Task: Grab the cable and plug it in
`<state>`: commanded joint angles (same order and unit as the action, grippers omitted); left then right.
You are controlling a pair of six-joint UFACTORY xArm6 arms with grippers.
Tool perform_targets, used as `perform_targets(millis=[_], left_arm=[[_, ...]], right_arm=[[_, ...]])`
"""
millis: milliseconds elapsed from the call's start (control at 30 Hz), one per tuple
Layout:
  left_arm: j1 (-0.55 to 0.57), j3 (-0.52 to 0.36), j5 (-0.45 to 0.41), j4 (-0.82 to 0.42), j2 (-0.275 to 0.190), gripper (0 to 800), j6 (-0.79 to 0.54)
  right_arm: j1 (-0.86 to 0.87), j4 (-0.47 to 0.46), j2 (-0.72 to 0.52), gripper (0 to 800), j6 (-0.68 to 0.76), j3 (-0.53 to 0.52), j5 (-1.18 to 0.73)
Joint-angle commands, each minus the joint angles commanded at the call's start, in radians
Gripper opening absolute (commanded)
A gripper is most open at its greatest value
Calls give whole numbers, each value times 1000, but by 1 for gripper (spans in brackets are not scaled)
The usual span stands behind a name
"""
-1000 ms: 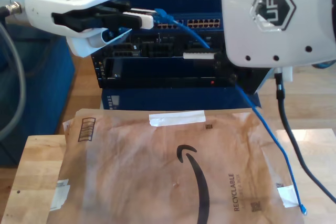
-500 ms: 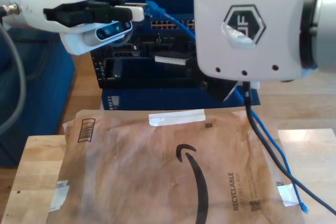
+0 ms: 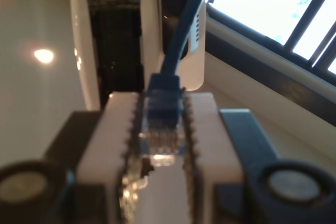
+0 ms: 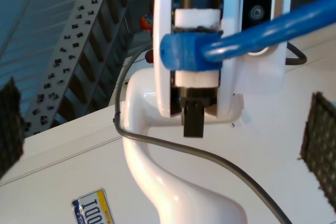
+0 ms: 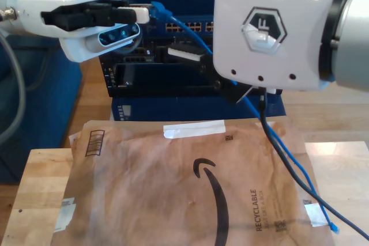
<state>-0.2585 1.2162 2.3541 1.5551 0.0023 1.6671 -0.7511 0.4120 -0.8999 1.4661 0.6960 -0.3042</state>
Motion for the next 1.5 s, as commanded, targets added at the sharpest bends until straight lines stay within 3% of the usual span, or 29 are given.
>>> perform_targets(millis=[133,567,733,1100,1300,1500], left_arm=[[2,0,15,2,0,6,-2],[3,-11,26,2,0,8,0],[3,-12,26,2,0,13,0],[0,-25,26,18,0,13,9],[-2,-29,26,17,0,11,9],[-2,-28,26,17,0,11,9]], right_arm=[[0,0,0,640,0,-2,2],[-2,0,46,575,0,-20,74],[-6,0,46,475,0,-23,75],[-32,0,46,414,0,-37,109],[-32,0,46,317,2,-44,137],[-34,0,46,291,5,-44,137]])
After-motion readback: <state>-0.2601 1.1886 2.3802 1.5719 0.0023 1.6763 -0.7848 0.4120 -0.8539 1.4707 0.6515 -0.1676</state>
